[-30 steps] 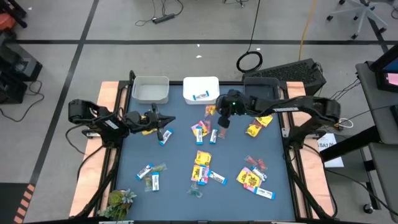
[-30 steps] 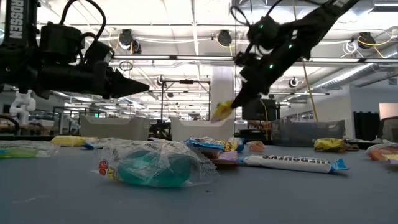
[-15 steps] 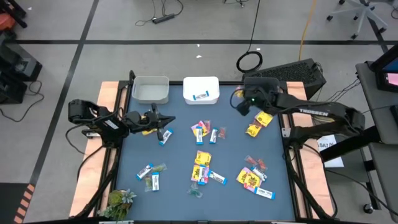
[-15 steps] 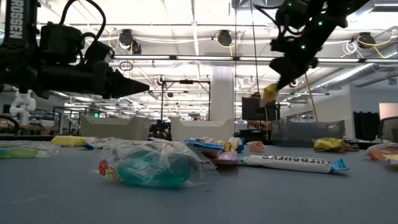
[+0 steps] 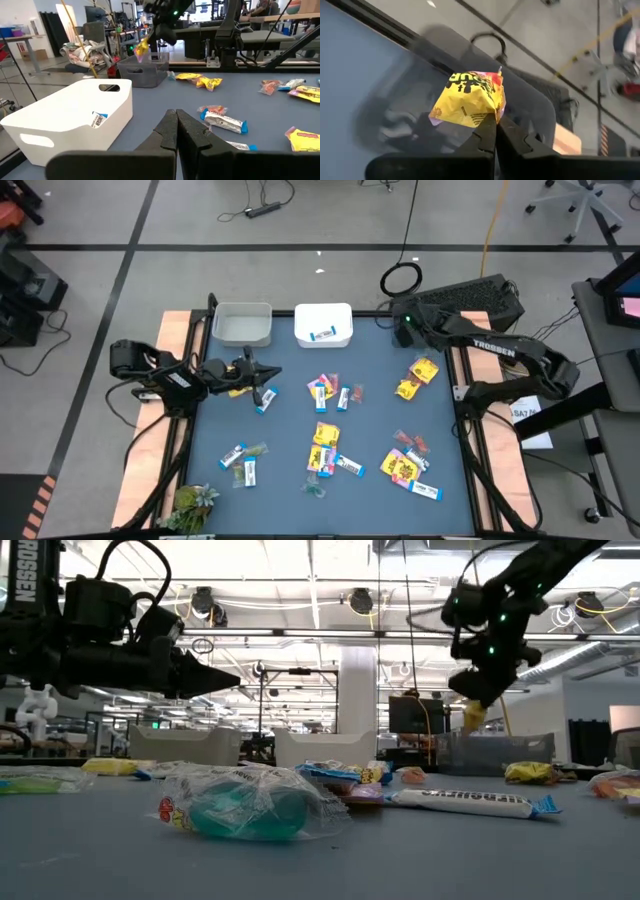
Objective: Sort candy
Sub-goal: Put the yellow candy into the black bin, then put the green gummy into the gray bin
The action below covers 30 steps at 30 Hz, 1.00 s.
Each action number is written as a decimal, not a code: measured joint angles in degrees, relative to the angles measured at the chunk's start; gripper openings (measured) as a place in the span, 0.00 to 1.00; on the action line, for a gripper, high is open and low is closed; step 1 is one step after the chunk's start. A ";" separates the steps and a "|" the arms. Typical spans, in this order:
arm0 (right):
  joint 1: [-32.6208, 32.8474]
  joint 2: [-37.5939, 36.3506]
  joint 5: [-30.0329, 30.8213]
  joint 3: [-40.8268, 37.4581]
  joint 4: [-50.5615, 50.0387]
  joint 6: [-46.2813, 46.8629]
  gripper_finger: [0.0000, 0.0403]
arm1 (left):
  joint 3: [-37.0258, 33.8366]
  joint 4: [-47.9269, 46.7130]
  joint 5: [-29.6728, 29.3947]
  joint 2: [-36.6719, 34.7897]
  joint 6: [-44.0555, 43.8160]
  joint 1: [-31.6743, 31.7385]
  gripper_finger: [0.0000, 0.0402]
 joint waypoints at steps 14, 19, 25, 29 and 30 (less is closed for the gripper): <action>-8.38 12.94 -8.69 -0.04 4.40 0.11 0.00 | 0.00 -0.12 0.02 -0.02 0.24 0.02 0.01; -8.64 14.91 -8.48 -0.09 4.32 -0.31 0.02 | 0.00 -1.31 -0.60 0.00 0.23 0.02 0.01; -8.63 14.01 -8.13 -0.09 3.50 -1.82 0.12 | 0.64 -3.86 -1.09 0.00 0.00 0.02 0.01; -8.34 11.25 -6.48 -0.09 2.08 -1.88 0.22 | 2.59 -7.77 -1.10 0.00 0.03 0.02 0.01; -8.17 10.18 -5.83 -0.09 1.62 -1.86 0.24 | 3.19 -8.63 -1.11 0.00 0.04 0.02 0.01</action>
